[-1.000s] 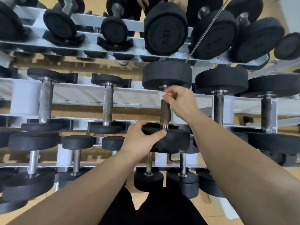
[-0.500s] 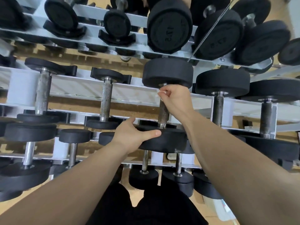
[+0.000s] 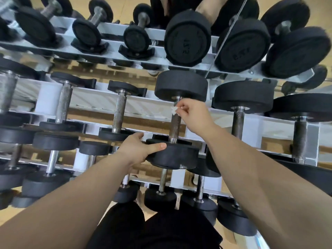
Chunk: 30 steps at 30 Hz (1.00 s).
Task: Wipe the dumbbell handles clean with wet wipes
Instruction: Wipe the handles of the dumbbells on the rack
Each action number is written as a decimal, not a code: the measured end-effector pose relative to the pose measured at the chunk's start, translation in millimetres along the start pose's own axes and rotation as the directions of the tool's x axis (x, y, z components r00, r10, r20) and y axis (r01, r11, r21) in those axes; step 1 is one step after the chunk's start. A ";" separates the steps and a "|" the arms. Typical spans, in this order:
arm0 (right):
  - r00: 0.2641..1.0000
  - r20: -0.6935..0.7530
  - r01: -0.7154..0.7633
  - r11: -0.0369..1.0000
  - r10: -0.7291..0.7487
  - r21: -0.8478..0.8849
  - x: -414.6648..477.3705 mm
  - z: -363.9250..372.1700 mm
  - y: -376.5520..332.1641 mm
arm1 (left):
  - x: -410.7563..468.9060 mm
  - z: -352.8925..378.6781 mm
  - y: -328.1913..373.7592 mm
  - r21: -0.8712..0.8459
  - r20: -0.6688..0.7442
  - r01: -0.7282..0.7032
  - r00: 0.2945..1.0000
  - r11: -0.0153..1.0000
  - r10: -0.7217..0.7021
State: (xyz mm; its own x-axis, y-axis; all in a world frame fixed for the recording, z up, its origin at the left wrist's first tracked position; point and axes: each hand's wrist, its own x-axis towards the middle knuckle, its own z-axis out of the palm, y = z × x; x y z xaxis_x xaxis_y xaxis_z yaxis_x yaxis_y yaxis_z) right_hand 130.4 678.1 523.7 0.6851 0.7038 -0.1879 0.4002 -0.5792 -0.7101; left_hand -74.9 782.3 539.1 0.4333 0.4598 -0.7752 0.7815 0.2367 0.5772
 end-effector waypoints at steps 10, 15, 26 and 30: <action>0.962 0.270 0.006 0.994 0.024 -0.110 -26.3 7.4 -38.8 | -11.2 -26.9 -5.1 0.172 -0.023 -0.167 0.985 0.971 0.173; 0.988 0.146 -0.059 0.997 0.052 0.042 -22.6 57.4 -96.3 | -2.5 -95.3 -22.0 0.399 -0.122 -0.344 0.898 0.850 0.422; 0.961 0.000 -0.276 0.961 0.276 0.029 -17.7 138.0 -148.9 | 38.8 -177.6 -35.8 0.434 0.011 -0.186 0.979 0.882 0.202; 0.952 -0.082 -0.294 0.956 0.293 0.011 -6.5 142.3 -148.5 | 51.8 -174.1 -30.4 0.429 -0.046 -0.144 0.982 0.892 0.181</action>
State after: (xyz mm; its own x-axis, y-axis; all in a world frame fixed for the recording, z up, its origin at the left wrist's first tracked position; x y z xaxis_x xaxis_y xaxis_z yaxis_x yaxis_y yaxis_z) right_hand -20.1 818.1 533.8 0.8197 0.4667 -0.3319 0.1745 -0.7556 -0.6314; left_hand -154.3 947.9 526.1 0.5463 0.5338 -0.6455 0.8271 -0.2222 0.5163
